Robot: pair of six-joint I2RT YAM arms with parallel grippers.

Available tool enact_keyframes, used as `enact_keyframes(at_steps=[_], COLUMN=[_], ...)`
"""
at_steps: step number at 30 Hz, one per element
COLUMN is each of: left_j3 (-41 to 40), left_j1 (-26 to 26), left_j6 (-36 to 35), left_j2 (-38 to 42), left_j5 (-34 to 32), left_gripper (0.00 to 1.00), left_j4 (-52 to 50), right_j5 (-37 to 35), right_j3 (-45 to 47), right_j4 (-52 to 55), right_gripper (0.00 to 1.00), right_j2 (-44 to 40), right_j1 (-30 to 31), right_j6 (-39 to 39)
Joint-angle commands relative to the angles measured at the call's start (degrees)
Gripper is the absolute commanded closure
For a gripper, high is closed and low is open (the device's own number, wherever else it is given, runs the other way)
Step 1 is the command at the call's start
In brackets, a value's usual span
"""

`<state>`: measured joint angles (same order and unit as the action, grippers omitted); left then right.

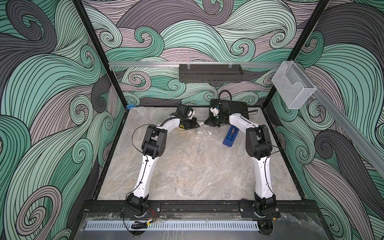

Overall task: Wrap bowls in bubble wrap
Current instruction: Adjust the tape on the bubble wrap, then move the bubble-wrapped bowl to the center of the board.

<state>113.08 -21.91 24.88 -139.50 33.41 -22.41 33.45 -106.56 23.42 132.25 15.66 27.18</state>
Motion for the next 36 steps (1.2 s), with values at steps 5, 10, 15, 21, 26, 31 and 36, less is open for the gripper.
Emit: enact_keyframes(at_steps=[5,10,15,21,26,31,36], left_j3=[-0.9,-1.4,-2.5,-6.7,-12.3,-17.0,-22.9], left_j1=[0.1,0.1,0.0,0.0,0.0,-0.1,-0.7], left_j6=[-1.0,-1.2,-2.0,-2.7,-2.8,-2.7,-2.8], left_j2=[3.5,4.1,5.1,8.3,12.2,16.0,21.6], left_j5=[0.0,0.2,2.0,2.8,3.6,3.9,4.2], left_gripper=[1.00,1.00,1.00,1.00,1.00,1.00,1.00], left_j4=[0.1,0.3,1.2,2.5,4.2,4.9,4.4], right_j5=[0.6,1.7,3.0,3.4,3.8,6.1,6.5], right_j3=[0.8,2.9,4.5,8.2,12.9,20.9,28.5], right_j4=[0.3,-1.0,-2.4,-4.4,-7.6,-13.8,-15.8], right_gripper=[0.85,0.80,0.77,0.75,0.73,0.74,0.77], right_j2=[-2.7,-4.9,-7.2,-11.5,-16.4,-22.0,-28.5], right_j1=[-3.1,-5.2,-5.5,-5.5,-5.5,-4.6,-1.4], right_j6=[-0.5,0.4,-0.1,0.2,1.5,5.9,8.8])
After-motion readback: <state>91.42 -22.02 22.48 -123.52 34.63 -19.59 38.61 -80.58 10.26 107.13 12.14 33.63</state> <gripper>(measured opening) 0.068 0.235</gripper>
